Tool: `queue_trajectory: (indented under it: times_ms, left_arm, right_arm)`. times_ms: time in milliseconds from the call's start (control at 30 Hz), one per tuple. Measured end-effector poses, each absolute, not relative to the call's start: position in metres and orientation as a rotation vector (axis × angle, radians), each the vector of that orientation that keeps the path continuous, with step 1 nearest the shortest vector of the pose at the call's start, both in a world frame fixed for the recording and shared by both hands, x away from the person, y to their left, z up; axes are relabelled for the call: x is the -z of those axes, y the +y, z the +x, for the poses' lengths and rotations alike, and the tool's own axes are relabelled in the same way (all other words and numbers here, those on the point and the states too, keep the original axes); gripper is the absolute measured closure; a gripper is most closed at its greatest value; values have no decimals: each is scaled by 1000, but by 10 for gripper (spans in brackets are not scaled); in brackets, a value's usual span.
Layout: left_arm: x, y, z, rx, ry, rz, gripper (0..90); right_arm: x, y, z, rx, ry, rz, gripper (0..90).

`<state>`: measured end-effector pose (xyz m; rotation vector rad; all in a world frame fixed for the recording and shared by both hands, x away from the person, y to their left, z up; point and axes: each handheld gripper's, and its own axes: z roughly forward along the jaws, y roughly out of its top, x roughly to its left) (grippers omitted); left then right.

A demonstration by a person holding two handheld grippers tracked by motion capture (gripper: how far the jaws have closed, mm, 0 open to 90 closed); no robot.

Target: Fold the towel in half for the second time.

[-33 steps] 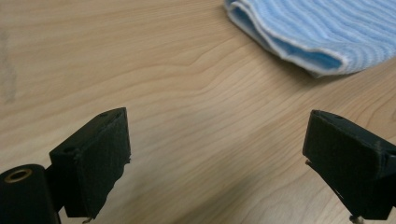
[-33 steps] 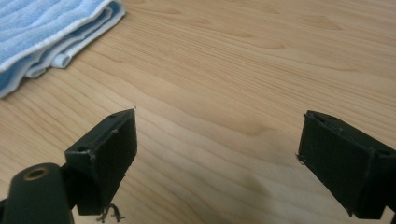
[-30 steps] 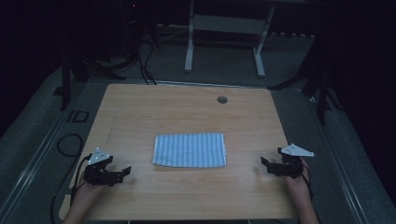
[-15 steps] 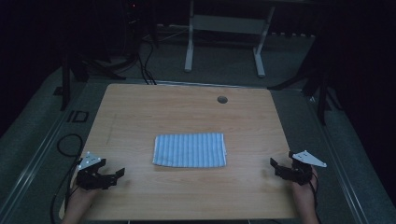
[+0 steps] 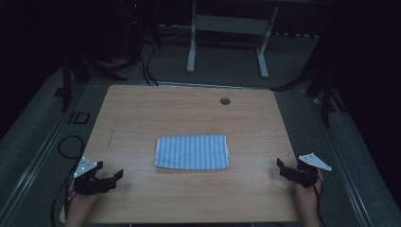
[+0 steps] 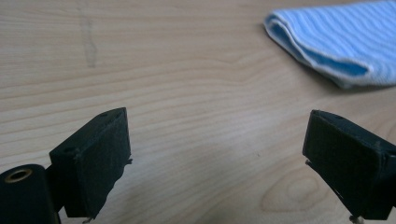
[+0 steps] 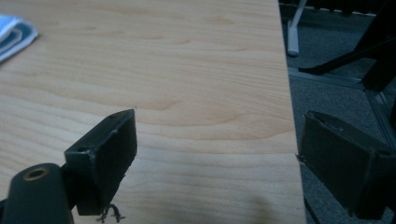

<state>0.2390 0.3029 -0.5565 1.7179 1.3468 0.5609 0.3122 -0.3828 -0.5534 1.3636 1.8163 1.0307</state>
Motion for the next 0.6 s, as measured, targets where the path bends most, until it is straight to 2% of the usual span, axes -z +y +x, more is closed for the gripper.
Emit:
queue_trajectory:
  times_ms: [600]
  left_arm:
    - [558, 317, 237, -527, 1423, 1596, 79]
  right_arm:
    - [554, -382, 313, -1024, 1828, 1370, 112]
